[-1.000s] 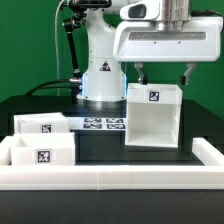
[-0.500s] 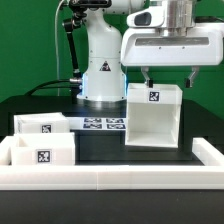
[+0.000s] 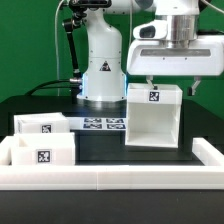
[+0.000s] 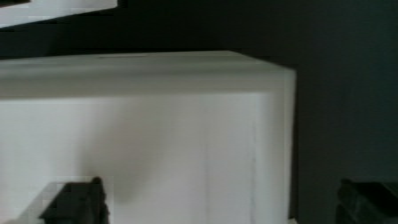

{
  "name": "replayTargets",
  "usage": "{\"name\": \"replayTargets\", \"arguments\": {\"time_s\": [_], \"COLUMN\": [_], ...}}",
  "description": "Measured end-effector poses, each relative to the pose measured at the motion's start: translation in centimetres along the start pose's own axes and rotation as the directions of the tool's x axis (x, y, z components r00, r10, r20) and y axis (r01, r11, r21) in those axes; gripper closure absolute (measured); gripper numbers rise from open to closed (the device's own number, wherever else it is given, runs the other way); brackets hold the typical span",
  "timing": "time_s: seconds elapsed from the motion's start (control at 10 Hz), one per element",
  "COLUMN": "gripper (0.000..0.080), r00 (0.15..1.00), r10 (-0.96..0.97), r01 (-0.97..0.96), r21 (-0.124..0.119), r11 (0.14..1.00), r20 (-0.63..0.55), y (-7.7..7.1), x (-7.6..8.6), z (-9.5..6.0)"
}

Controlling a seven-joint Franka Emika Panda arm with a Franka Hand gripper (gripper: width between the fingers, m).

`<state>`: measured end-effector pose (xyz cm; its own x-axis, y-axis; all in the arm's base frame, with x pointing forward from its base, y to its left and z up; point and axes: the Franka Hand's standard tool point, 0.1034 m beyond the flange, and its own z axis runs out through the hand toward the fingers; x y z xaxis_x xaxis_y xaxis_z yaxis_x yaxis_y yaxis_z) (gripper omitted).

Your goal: Assemble drawer

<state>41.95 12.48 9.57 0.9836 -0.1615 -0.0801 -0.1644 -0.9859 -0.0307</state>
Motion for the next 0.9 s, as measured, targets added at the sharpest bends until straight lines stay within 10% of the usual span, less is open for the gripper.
{"name": "replayTargets", "arguments": {"time_s": [0.3, 0.5, 0.6, 0.7, 0.9], "gripper": [0.0240, 0.0578, 0.0578, 0.0750, 0.0763], "r00": [1.000, 1.000, 1.000, 1.000, 1.000], "r10": [-0.007, -0.007, -0.007, -0.007, -0.007], "r01": [0.007, 0.007, 0.007, 0.007, 0.007], "r21": [-0.001, -0.001, -0.001, -0.001, 0.000], "r11": [1.000, 1.000, 1.000, 1.000, 1.000], "r20": [0.002, 0.002, 0.002, 0.002, 0.002], "y": [-0.07, -0.07, -0.07, -0.07, -0.07], "x": [-0.07, -0.07, -0.07, -0.07, -0.07], "z": [0.11, 0.11, 0.12, 0.12, 0.11]}}
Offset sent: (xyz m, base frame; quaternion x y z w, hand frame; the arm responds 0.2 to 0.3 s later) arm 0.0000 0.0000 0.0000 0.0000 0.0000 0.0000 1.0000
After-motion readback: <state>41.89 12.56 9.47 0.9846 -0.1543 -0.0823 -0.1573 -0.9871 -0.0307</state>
